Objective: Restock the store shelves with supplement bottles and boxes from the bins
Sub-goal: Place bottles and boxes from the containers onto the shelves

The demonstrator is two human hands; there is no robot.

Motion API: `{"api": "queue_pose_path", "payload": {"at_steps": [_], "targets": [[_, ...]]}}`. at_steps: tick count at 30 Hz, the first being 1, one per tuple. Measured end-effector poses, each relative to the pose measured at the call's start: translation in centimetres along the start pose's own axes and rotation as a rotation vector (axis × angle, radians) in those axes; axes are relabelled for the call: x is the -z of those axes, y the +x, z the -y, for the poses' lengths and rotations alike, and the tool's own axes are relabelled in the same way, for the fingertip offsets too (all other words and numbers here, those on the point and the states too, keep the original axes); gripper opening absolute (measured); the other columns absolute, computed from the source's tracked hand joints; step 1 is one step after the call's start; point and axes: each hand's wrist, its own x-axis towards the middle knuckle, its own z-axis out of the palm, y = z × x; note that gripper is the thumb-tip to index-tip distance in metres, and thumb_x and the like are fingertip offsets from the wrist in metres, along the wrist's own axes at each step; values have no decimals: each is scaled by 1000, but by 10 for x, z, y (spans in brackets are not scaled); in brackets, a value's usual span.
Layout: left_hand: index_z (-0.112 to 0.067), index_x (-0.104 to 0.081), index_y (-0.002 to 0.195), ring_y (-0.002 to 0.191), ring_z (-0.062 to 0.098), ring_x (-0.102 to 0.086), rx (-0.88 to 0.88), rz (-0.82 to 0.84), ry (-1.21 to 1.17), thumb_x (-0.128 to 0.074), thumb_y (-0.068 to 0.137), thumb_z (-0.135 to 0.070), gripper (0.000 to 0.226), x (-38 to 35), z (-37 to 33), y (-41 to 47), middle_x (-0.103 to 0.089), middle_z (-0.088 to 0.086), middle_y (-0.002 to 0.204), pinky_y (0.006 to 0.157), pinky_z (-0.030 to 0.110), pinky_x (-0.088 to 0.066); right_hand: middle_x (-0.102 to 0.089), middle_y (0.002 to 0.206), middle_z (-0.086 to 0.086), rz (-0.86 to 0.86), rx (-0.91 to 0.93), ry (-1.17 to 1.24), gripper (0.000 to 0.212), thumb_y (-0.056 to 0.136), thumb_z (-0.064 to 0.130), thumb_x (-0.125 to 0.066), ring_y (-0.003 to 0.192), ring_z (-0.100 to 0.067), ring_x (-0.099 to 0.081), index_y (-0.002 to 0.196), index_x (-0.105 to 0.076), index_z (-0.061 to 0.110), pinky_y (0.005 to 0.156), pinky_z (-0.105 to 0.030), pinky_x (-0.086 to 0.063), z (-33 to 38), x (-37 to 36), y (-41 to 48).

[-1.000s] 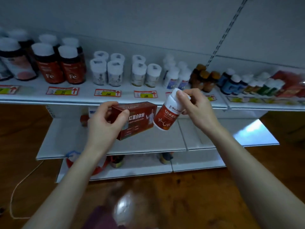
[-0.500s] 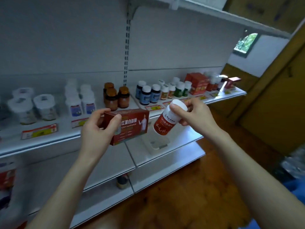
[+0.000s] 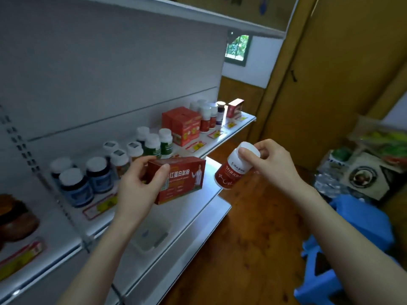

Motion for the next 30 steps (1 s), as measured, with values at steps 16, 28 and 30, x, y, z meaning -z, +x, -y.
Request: {"api": "queue_pose_path", "payload": {"at_steps": [16, 28, 30], "targets": [[-23, -58, 106, 82, 3, -60, -60, 199, 149, -67, 82, -32, 28, -291, 27, 92, -60, -12, 88, 55, 1, -41, -60, 89, 0, -79, -35, -123, 36, 82, 43, -62, 70, -1, -51, 99, -59, 11, 54, -13, -35, -185, 109, 152], [-21, -60, 113, 91, 10, -57, -30, -201, 392, -45, 61, -63, 68, -296, 27, 161, -61, -7, 100, 76, 25, -41, -63, 91, 0, 151, 208, 48, 39, 79, 40, -68, 77, -11, -55, 105, -62, 12, 58, -8, -39, -196, 53, 325], [-19, -61, 112, 91, 10, -57, -2, -226, 395, -48, 63, -60, 65, -289, 33, 175, -62, -6, 101, 74, 20, -42, -62, 93, 1, 167, 260, 71, 40, 79, 40, -67, 80, -11, -55, 107, -61, 12, 60, -9, -39, -186, 35, 348]]}}
